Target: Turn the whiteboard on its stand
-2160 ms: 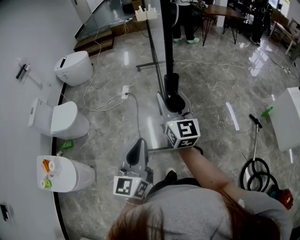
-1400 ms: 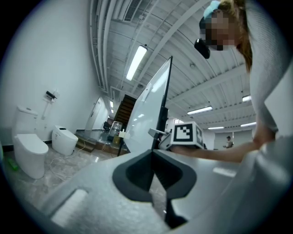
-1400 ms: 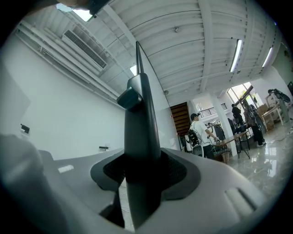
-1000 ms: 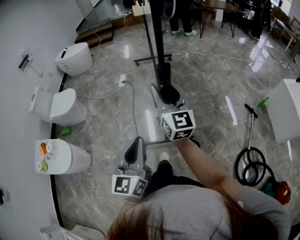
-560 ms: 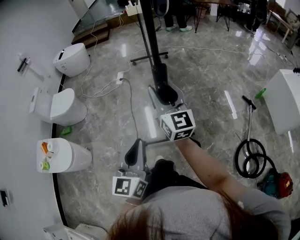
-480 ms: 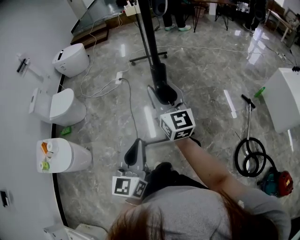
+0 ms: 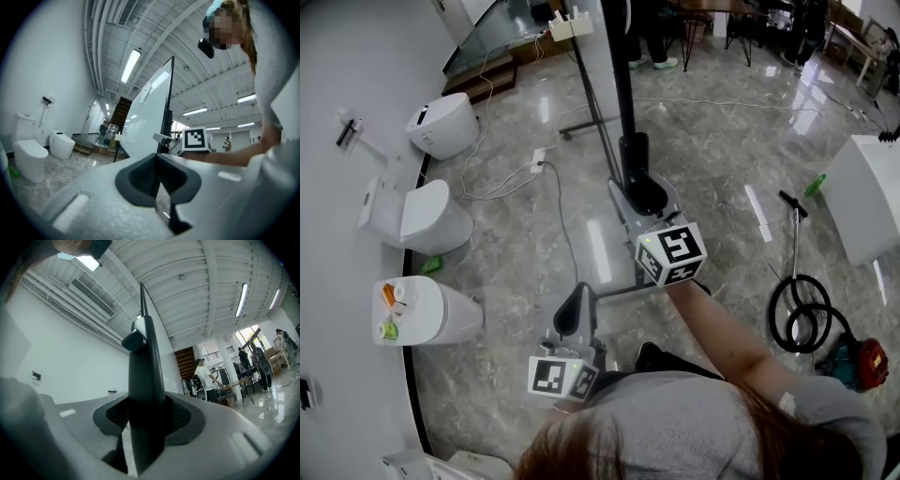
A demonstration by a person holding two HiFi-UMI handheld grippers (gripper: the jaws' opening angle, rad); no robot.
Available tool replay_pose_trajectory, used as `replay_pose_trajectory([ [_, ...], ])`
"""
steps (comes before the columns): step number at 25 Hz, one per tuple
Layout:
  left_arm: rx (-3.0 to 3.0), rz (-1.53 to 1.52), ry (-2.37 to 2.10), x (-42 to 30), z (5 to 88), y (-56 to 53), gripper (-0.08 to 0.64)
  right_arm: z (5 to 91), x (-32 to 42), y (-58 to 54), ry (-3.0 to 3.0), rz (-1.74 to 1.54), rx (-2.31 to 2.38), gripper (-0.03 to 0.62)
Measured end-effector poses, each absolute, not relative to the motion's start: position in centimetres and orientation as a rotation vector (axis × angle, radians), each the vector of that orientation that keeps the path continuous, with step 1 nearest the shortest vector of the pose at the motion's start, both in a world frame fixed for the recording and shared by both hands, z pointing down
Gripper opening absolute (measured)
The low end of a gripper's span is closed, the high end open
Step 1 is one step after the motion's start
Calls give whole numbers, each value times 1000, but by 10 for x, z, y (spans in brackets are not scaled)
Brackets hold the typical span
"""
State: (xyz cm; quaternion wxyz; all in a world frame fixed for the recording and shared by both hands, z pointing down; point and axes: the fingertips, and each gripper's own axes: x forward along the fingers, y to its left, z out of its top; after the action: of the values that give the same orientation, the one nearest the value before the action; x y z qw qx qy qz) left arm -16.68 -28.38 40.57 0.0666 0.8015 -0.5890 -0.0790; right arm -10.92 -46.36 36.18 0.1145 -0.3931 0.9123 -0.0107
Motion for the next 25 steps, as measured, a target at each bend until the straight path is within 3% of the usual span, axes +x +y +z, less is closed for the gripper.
replay_pose_trajectory([
  [25, 2456, -199, -1711, -159, 403, -148, 2, 361, -61, -351, 2648, 37, -1276, 160],
])
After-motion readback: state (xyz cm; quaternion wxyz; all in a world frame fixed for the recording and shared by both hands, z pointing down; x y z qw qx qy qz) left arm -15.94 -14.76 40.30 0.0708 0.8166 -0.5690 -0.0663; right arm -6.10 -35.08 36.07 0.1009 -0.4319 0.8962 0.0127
